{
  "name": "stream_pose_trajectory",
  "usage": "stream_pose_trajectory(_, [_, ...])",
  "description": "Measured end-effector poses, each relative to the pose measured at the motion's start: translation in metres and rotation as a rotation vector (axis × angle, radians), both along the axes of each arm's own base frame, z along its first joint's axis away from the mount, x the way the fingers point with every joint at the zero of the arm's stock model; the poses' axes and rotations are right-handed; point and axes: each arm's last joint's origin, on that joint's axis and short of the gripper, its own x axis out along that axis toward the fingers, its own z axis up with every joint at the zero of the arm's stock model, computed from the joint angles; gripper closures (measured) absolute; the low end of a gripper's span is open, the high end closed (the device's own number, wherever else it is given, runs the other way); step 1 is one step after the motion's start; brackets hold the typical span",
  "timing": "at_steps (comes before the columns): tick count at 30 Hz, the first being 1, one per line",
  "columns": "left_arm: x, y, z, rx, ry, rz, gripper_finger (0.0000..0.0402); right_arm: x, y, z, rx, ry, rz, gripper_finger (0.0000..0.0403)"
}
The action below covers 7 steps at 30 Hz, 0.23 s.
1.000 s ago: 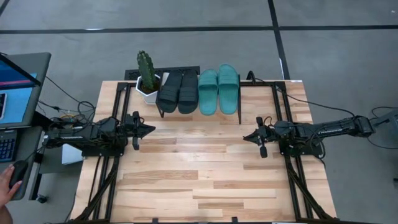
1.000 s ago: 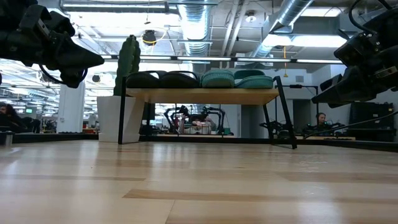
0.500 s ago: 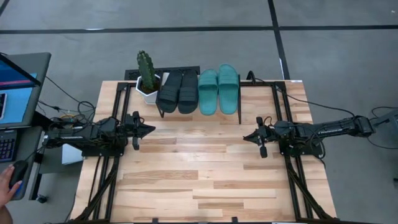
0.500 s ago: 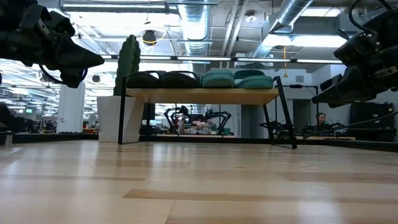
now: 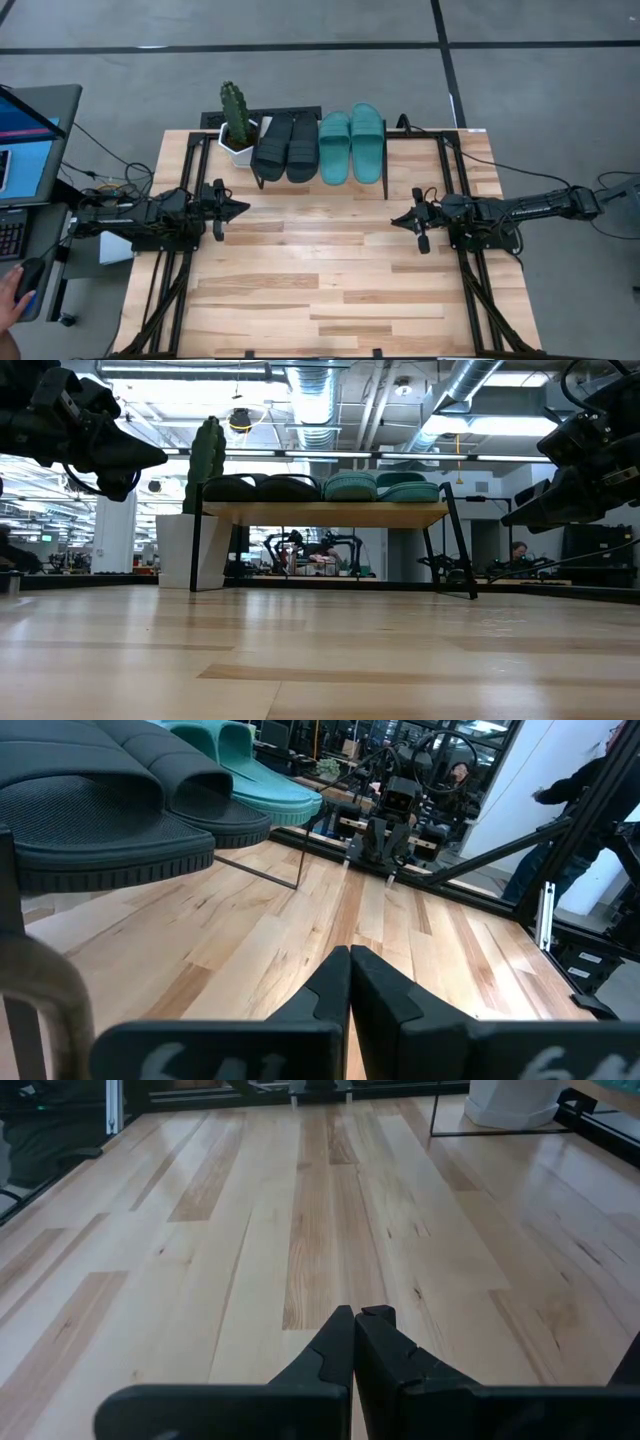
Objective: Pick and place slides into the shelf
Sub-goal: Return to Home Position
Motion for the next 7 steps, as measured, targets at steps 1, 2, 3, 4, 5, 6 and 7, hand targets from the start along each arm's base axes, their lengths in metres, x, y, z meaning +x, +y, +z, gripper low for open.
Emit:
stream_pose_trajectory(1, [0.0000,0.0000,0.0000,0.000,0.000,0.000,0.0401,0.0000,0.0000,0.0000,0.000,0.000,0.000,0.0403])
stream_pose_trajectory(2, [0.0000,0.0000,0.0000,-0.001,0.000,0.000,0.0401,0.0000,0.0000,0.0000,0.000,0.000,0.000,0.0403])
stream_pose_trajectory(3, [0.0000,0.0000,0.0000,-0.001,0.000,0.000,0.0401,0.0000,0.0000,0.0000,0.000,0.000,0.000,0.0403])
stream_pose_trajectory(4, [0.0000,0.0000,0.0000,0.000,0.000,0.000,0.0401,0.0000,0.0000,0.0000,0.000,0.000,0.000,0.0403])
stream_pose_trajectory(5, [0.0000,0.0000,0.0000,0.001,0.000,0.000,0.0401,0.0000,0.0000,0.0000,0.000,0.000,0.000,0.0403])
stream_pose_trajectory(6, [0.0000,0.0000,0.0000,0.002,0.001,0.000,0.0401,0.0000,0.0000,-0.0001,0.000,0.000,0.000,0.0403])
stream_pose_trajectory(7, [0.0000,0.0000,0.0000,0.002,0.000,0.000,0.0401,0.0000,0.0000,0.0000,0.000,0.000,0.000,0.0403])
